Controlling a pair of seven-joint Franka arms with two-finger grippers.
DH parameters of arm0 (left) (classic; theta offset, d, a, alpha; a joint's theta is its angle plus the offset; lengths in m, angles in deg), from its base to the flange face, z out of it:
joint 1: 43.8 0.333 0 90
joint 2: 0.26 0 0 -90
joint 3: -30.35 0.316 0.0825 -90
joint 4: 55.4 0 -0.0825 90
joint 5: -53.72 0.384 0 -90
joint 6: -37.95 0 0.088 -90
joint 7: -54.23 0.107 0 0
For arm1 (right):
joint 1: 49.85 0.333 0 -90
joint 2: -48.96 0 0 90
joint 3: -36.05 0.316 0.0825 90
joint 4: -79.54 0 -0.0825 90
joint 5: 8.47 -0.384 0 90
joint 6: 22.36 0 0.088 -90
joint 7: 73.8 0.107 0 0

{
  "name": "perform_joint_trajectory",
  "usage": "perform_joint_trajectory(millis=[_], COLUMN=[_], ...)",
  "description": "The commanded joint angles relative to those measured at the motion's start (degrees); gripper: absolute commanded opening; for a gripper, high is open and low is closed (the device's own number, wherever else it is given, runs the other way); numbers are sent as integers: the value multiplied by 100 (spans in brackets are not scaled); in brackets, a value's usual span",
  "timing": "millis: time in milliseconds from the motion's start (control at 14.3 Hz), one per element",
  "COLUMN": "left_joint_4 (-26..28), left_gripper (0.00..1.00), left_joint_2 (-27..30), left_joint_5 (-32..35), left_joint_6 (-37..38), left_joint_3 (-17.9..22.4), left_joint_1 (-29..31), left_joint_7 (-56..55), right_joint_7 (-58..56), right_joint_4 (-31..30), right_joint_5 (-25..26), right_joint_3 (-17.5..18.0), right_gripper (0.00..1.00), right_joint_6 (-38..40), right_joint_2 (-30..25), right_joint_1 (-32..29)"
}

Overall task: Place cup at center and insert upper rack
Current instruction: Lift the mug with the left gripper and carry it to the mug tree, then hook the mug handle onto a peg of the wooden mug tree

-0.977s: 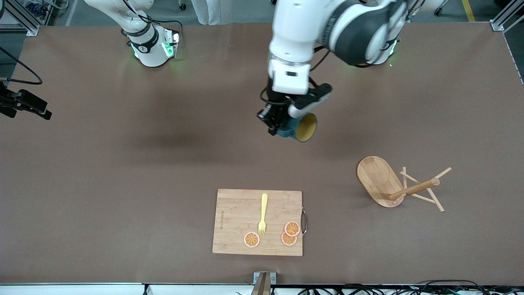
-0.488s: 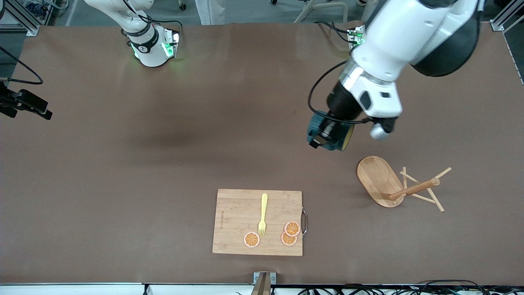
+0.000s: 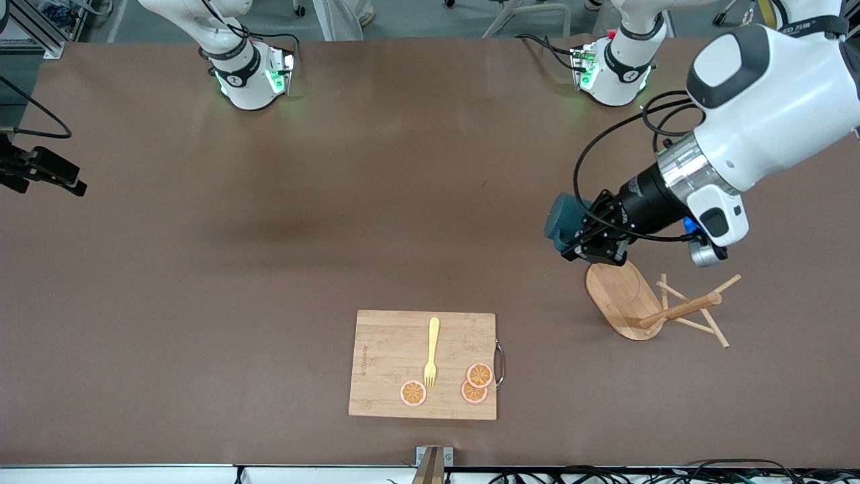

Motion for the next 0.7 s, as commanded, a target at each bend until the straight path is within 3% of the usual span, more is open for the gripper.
perform_joint_trajectory(millis=[0, 628], left_joint_4=[823, 992], left_gripper=[0, 0], left_joint_2=[504, 48], left_joint_5=[-665, -966], left_joint_6=[-5, -14], left_joint_3=[-42, -24], left_joint_1=[476, 1004], left_joint_7=[843, 1434], right_joint_7=[-42, -33], right_joint_4=[-81, -81], right_joint_5=[69, 52], right_joint_3=[-8, -8], right_gripper=[100, 100], right_joint_6=[12, 30], right_joint_2=[-120, -129], right_joint_1=[27, 62])
